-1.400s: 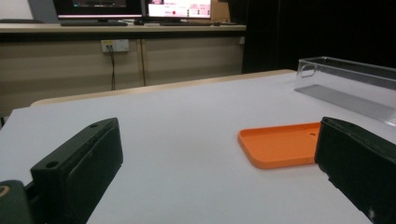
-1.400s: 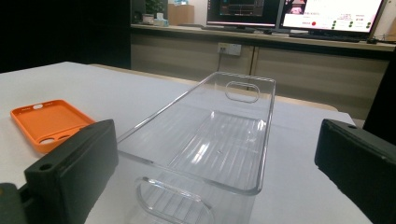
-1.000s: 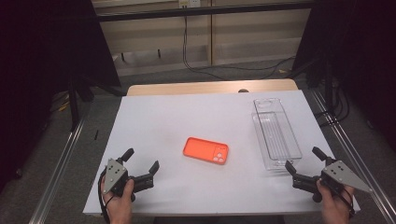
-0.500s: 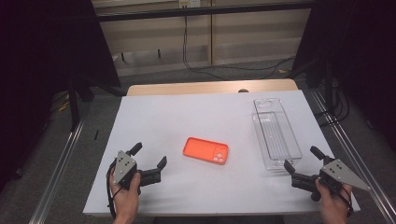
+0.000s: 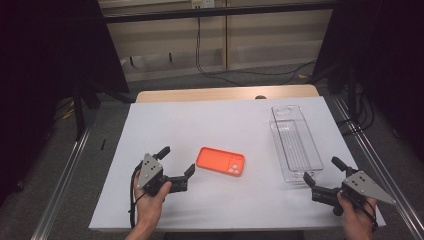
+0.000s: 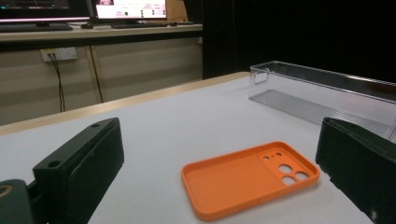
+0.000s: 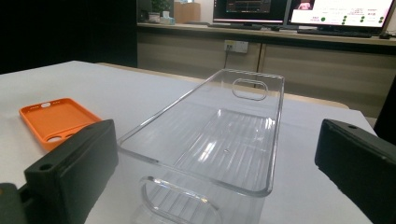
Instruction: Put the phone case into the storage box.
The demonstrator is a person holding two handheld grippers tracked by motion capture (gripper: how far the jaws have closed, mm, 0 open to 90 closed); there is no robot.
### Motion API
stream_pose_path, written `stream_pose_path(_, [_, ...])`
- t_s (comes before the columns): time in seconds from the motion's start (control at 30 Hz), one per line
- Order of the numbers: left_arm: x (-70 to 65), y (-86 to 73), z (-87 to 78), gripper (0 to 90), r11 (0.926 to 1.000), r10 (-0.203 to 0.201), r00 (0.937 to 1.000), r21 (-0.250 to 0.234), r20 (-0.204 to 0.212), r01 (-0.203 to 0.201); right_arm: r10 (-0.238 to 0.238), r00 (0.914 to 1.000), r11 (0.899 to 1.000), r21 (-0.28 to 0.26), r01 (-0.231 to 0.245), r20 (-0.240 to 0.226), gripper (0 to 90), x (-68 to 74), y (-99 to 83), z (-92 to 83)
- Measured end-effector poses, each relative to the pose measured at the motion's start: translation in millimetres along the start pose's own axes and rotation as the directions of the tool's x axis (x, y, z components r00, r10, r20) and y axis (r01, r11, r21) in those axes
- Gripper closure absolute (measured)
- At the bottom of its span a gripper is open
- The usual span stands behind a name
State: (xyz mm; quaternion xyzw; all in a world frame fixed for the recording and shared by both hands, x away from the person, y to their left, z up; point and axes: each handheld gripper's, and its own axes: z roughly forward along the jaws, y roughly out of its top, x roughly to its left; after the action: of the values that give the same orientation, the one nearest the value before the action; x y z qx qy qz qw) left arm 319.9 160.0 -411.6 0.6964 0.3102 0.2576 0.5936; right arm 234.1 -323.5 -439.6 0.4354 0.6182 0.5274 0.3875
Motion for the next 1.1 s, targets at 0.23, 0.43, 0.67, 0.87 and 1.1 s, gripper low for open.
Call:
stream_pose_path(0.23, [-0.5,-0.1,3.6,0.5,0.9999,-0.013,0.9999,-0.006,0.009,0.013,-0.001,1.0,1.0,-0.004,0.001,0.007,0.0,1.9,1.1,-3.6])
stream_pose_path(0.43, [-0.6,3.1,14.8,1.4,0.9999,-0.009,0.9999,-0.013,0.009,0.009,-0.005,0.9999,1.0,0.0,0.005,0.012,0.0,1.4,0.5,-2.1])
stream_pose_path(0.67, [0.5,11.9,28.9,0.1,0.9997,-0.02,0.9998,-0.014,0.009,0.02,-0.003,1.0,1.0,-0.001,0.003,0.009,0.0,0.6,0.4,-2.4])
stream_pose_path(0.87, [-2.3,17.8,40.9,0.3,0.9996,0.013,0.9998,-0.025,0.013,-0.012,-0.005,0.9999,1.0,0.0,0.005,0.013,0.0,0.9,0.5,-2.4])
stream_pose_path(1.1, [-5.7,23.8,60.4,0.8,0.9992,0.039,0.9992,-0.014,0.012,-0.039,-0.006,0.9999,1.0,0.001,0.006,0.009,0.0,0.7,0.4,-2.1])
